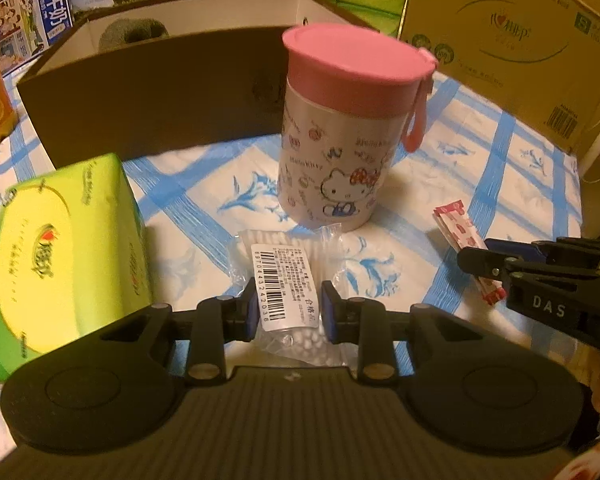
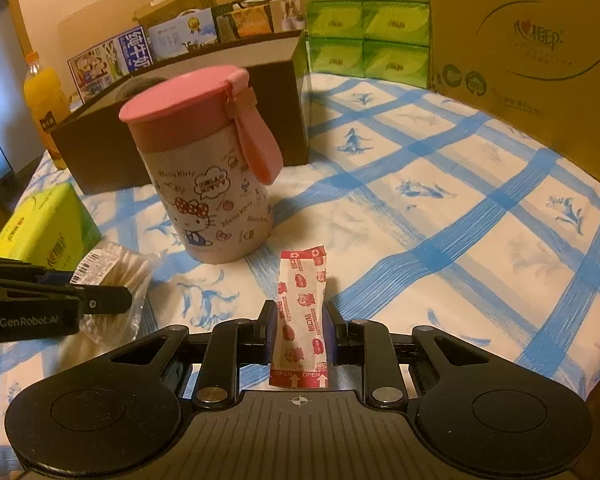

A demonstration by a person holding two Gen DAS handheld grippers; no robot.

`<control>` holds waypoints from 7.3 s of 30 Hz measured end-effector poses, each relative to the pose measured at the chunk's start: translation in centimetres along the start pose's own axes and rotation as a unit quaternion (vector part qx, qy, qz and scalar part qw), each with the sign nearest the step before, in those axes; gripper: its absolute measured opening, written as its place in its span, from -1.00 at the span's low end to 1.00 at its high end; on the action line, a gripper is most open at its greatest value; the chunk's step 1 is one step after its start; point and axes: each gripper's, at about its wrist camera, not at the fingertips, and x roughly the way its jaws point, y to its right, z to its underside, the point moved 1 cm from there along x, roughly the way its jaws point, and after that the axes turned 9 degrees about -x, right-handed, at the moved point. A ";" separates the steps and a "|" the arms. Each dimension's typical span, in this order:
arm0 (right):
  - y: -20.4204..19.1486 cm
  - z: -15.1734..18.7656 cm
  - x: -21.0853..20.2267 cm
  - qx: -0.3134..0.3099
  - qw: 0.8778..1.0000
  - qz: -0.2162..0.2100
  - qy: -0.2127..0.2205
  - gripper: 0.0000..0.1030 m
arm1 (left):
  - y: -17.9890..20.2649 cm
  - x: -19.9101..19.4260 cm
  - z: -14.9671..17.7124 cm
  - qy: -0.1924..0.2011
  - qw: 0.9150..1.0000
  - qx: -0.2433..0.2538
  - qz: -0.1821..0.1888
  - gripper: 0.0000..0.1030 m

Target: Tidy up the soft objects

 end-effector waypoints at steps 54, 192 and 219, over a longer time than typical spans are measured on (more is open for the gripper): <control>4.5 -27.3 16.5 -0.081 0.984 -0.137 0.082 -0.53 | -4.4 10.0 -27.3 0.084 0.996 -0.001 0.004 -0.47; -16.7 4.4 -32.9 -0.029 0.997 -0.048 0.053 0.53 | -0.8 -37.7 13.9 0.106 0.993 -0.038 -0.041 0.67; -16.5 4.7 -32.5 -0.026 0.997 -0.048 0.051 0.53 | -0.3 -37.2 13.7 0.106 0.993 -0.033 -0.034 0.67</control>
